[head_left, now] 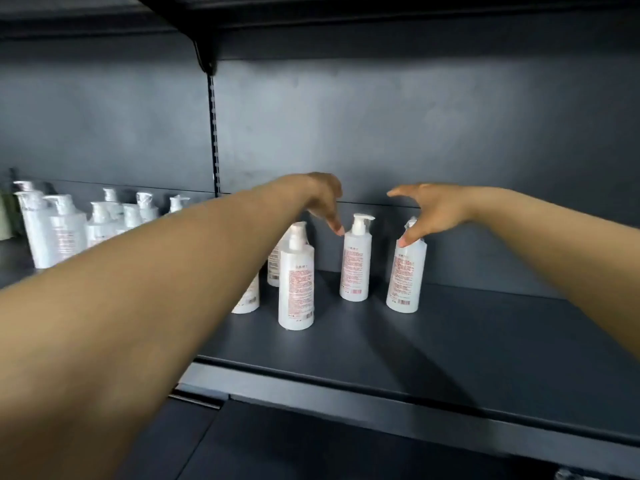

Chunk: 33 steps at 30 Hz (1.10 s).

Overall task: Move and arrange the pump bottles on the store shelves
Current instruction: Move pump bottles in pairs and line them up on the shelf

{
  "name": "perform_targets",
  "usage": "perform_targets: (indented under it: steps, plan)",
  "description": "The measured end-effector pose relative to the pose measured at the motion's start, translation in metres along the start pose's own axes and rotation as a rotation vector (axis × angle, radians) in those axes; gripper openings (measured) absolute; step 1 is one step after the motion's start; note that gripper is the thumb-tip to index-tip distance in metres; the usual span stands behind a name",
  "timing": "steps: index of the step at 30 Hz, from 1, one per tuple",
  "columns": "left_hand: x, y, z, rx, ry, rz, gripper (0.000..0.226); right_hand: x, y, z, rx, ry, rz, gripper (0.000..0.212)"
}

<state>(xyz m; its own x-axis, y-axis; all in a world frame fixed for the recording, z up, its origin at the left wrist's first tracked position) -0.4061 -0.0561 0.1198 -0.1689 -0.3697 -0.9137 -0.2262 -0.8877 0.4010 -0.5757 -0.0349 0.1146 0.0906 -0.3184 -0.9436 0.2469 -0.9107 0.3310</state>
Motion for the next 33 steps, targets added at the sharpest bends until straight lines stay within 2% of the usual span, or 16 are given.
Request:
perform_targets:
  steps: [6,11,21,33]
  plan:
    - [-0.031,-0.023,-0.061,-0.035,0.053,0.009,0.083,-0.014,0.009,-0.071,-0.051,-0.047,0.049,0.088]
    - [-0.045,-0.049,-0.141,-0.057,0.122,-0.02,0.082,-0.009,0.021,-0.147,-0.059,-0.027,0.091,0.079]
    - [-0.076,-0.129,-0.327,-0.076,0.176,-0.016,0.071,0.017,0.043,-0.324,-0.05,0.054,0.125,0.077]
    - [-0.103,-0.192,-0.519,-0.235,0.138,-0.038,0.08,0.046,0.107,-0.514,-0.177,0.043,0.077,0.08]
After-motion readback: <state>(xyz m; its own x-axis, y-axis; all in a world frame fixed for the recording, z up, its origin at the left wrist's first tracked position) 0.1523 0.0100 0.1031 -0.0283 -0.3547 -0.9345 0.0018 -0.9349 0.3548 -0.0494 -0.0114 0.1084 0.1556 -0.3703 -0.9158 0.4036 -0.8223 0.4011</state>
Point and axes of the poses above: each hand's wrist, its own y-axis towards the middle knuckle, its own x-axis out of the palm, z = x × y, the point moved 5 cm from there along y, towards the middle knuckle, and after that the axes turned 14 degrees about z, right-handed, at the moved point
